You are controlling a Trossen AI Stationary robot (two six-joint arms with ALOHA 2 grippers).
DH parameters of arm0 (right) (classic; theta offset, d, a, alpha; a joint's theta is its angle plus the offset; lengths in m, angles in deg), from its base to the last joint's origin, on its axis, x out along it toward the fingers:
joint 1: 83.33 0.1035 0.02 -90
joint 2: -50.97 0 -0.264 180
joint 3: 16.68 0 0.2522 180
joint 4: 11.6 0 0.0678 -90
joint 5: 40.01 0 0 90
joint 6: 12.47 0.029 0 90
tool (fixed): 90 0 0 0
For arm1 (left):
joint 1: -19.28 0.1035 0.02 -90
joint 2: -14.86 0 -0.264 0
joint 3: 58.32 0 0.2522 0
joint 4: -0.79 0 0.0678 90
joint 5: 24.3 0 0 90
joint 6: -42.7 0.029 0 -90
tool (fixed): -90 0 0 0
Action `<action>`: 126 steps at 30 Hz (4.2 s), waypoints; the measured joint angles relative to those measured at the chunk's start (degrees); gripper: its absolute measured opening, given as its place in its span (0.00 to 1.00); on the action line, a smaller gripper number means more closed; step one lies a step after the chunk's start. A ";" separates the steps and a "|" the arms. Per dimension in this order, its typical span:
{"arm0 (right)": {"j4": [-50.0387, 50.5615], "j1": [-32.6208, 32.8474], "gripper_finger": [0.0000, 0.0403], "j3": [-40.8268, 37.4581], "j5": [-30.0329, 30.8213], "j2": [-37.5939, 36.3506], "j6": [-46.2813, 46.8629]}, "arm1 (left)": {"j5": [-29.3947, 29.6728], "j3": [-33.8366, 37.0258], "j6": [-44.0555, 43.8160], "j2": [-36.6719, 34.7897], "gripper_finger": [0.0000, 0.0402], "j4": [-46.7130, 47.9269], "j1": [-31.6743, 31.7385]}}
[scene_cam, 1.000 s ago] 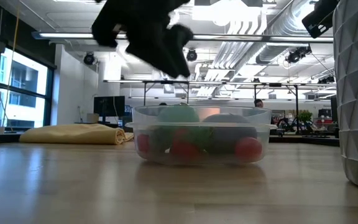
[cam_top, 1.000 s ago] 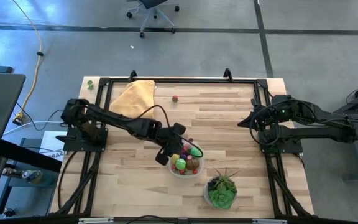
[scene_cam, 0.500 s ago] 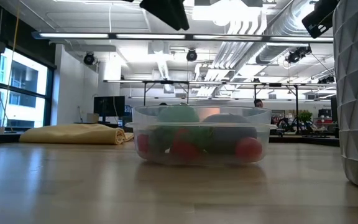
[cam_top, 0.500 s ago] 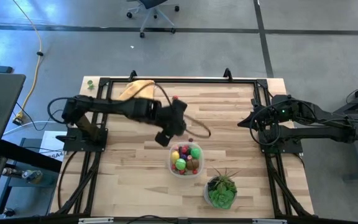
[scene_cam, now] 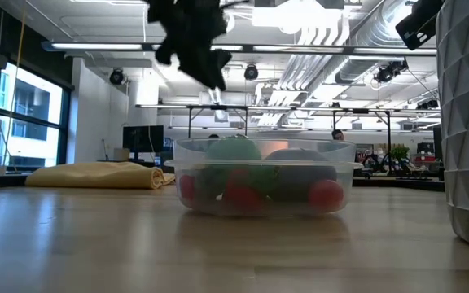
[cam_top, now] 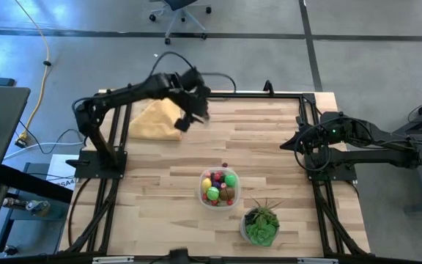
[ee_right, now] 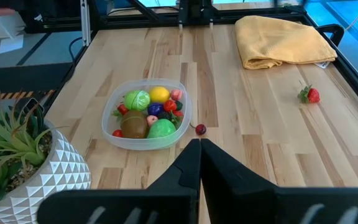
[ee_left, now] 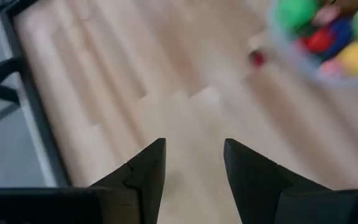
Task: Pick and placing Produce into tupperware
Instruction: Put the red strawberry into the transparent bin
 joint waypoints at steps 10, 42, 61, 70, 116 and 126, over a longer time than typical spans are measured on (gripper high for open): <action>-0.01 -0.02 0.00 0.00 0.00 0.01 0.05 | -1.01 6.68 14.07 3.36 0.38 -13.10 9.73; -0.02 -0.01 0.00 0.00 0.00 0.01 0.04 | -1.56 6.77 -57.63 14.71 0.38 -21.06 12.50; -0.02 -0.02 0.00 0.00 0.00 0.01 -0.02 | 6.86 6.77 -65.86 14.69 0.38 -22.50 11.27; 1.25 -0.02 0.00 -0.02 -4.50 0.01 -10.51 | 13.12 3.44 -70.02 14.67 0.38 -16.50 11.27; 2.60 -0.01 0.00 -0.02 -4.63 -0.02 -11.06 | 13.70 -19.98 -34.47 27.65 0.38 7.86 6.74; 2.60 0.00 0.00 -0.02 -4.59 -0.02 -11.06 | 19.23 -19.98 -19.44 27.65 0.38 8.17 6.66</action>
